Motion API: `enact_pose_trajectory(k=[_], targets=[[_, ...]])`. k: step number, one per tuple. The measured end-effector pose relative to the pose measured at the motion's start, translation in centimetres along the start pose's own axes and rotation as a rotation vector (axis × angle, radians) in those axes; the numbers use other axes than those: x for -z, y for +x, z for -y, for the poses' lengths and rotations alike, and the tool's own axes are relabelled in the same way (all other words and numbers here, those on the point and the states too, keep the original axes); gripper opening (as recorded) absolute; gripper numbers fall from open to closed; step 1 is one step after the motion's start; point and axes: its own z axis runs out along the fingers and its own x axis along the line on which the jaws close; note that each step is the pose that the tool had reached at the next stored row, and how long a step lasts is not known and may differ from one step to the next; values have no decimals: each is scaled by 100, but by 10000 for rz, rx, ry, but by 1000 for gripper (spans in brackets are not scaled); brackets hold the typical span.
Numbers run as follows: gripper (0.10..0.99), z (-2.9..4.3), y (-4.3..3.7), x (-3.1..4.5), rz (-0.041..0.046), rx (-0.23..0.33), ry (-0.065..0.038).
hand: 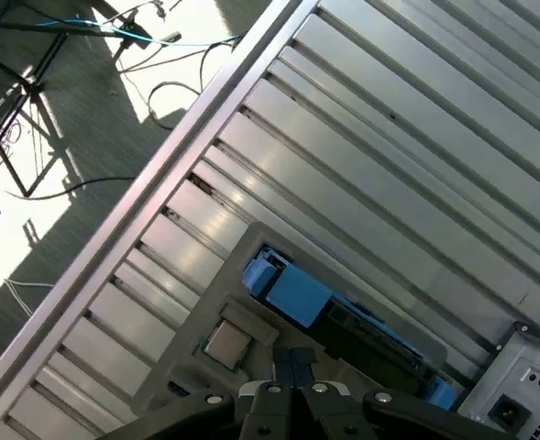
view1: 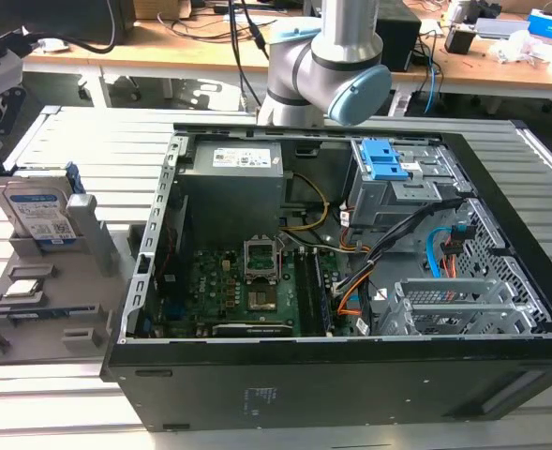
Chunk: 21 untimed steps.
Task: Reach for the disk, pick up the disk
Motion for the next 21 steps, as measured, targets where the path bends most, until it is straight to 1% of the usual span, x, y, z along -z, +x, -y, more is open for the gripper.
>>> enact_pose_trajectory(k=[5, 6, 16, 21], targets=[[106, 0, 0, 0, -28, 735, 0], [106, 0, 0, 0, -39, 1043, 0], [106, 0, 0, 0, -83, 2216, 1], [106, 0, 0, 0, -110, 2915, 2]])
